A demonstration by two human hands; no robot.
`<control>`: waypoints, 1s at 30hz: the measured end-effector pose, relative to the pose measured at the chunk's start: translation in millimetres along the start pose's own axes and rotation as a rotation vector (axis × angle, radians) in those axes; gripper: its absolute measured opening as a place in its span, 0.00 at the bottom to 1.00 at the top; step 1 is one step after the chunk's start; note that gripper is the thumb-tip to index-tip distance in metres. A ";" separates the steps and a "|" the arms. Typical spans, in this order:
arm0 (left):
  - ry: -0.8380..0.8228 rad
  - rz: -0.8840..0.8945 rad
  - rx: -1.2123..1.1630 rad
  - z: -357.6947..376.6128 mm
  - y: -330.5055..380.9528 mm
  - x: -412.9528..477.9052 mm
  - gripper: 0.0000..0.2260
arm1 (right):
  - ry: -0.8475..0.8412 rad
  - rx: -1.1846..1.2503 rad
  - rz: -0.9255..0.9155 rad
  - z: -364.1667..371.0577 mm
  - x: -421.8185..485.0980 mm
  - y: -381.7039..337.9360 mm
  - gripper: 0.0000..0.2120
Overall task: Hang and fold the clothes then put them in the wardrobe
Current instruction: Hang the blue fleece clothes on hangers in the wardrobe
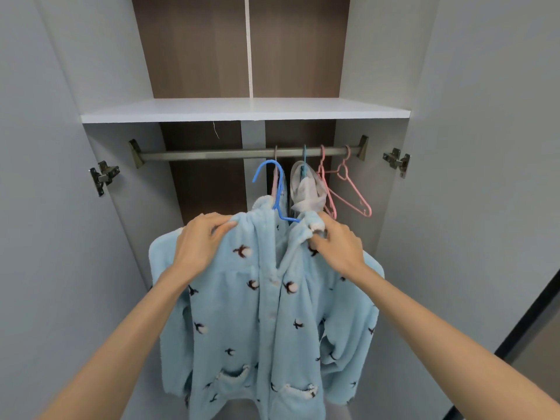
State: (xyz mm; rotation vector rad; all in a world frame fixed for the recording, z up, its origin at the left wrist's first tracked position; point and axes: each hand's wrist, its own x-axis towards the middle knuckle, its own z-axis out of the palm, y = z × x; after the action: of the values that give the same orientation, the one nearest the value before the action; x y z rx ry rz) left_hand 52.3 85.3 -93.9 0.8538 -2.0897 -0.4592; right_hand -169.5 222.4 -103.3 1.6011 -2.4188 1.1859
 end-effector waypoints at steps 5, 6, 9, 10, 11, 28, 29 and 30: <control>0.205 -0.024 -0.122 -23.0 -22.4 7.8 0.11 | 0.121 0.081 0.168 -20.7 9.3 13.3 0.10; 0.204 -0.025 -0.120 -27.6 -27.6 8.2 0.11 | 0.137 0.088 0.183 -25.0 11.4 14.3 0.10; 0.143 -0.018 -0.112 -30.6 -31.0 6.9 0.12 | 0.157 0.121 0.144 -31.6 14.7 5.1 0.10; 0.105 -0.015 -0.083 -28.8 -29.1 6.8 0.12 | 0.159 0.128 0.115 -31.3 15.3 0.3 0.13; 0.071 0.001 -0.019 -25.8 -25.4 6.6 0.13 | 0.167 0.128 0.085 -29.7 15.9 -3.3 0.15; -0.314 0.184 0.217 23.4 62.3 44.1 0.14 | 0.228 0.066 -0.106 -14.6 18.2 17.1 0.19; -0.324 0.132 0.187 28.2 62.9 44.3 0.14 | 0.273 0.051 -0.048 -11.7 15.3 19.2 0.19; -0.335 0.087 0.158 32.4 62.7 43.8 0.14 | 0.338 0.052 0.007 -8.6 10.6 21.2 0.19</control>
State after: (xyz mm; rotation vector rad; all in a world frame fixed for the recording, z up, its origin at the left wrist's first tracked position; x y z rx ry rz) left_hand -18.7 99.2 -53.0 0.8154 -2.4876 -0.4165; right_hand -194.6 223.1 -105.3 1.2781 -2.1985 1.3995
